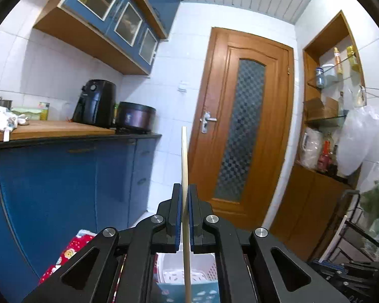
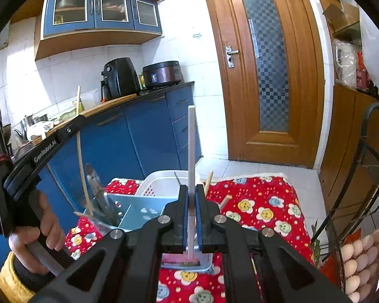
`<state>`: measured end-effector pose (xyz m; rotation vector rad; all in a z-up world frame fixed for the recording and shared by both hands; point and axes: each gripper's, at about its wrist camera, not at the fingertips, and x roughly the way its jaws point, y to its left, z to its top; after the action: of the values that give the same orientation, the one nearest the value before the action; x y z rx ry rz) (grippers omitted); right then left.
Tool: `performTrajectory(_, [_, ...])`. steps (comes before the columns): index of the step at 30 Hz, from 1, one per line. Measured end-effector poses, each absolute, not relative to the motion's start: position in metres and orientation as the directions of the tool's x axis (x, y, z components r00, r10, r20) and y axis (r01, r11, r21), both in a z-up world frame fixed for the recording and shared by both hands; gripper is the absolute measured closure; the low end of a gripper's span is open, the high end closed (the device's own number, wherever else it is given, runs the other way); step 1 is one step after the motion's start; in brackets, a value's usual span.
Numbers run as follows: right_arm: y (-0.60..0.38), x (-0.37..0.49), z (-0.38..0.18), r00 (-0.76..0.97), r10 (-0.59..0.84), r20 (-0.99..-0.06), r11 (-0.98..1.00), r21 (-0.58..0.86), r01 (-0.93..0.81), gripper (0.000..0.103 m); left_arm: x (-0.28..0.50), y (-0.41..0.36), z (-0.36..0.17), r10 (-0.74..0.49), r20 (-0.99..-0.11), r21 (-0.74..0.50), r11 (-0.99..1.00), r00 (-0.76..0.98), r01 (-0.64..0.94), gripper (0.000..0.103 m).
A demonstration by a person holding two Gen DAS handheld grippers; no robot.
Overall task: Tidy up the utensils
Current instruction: 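Lift both chopsticks and lower them into the blue box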
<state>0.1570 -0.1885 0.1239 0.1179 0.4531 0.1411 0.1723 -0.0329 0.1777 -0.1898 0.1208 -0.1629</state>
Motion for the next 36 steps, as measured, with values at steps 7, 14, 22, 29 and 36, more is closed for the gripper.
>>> performTrajectory(7, [-0.183, 0.173, 0.117, 0.896, 0.14, -0.421, 0.988, 0.116, -0.1, 0.096, 0.181, -0.048, 0.158, -0.131, -0.077, -0.133, 0.984, 0.988, 0.12, 0.099])
performTrajectory(14, [-0.186, 0.18, 0.118, 0.901, 0.143, -0.409, 0.987, 0.124, -0.101, 0.096, 0.187, -0.052, 0.144, -0.153, -0.123, -0.132, 0.982, 0.981, 0.136, 0.099])
performTrajectory(22, [-0.181, 0.186, 0.122, 0.91, 0.159, -0.383, 0.983, 0.143, -0.112, 0.096, 0.186, -0.057, 0.135, -0.145, -0.136, -0.107, 0.986, 0.98, 0.131, 0.099])
performTrajectory(29, [-0.17, 0.196, 0.116, 0.91, 0.157, -0.384, 0.986, 0.122, -0.118, 0.096, 0.186, -0.057, 0.134, -0.16, -0.14, -0.105, 0.984, 0.977, 0.146, 0.099])
performTrajectory(36, [-0.171, 0.195, 0.124, 0.923, 0.146, -0.356, 0.987, 0.12, -0.11, 0.096, 0.183, -0.057, 0.135, -0.171, -0.131, -0.101, 0.982, 0.977, 0.158, 0.099])
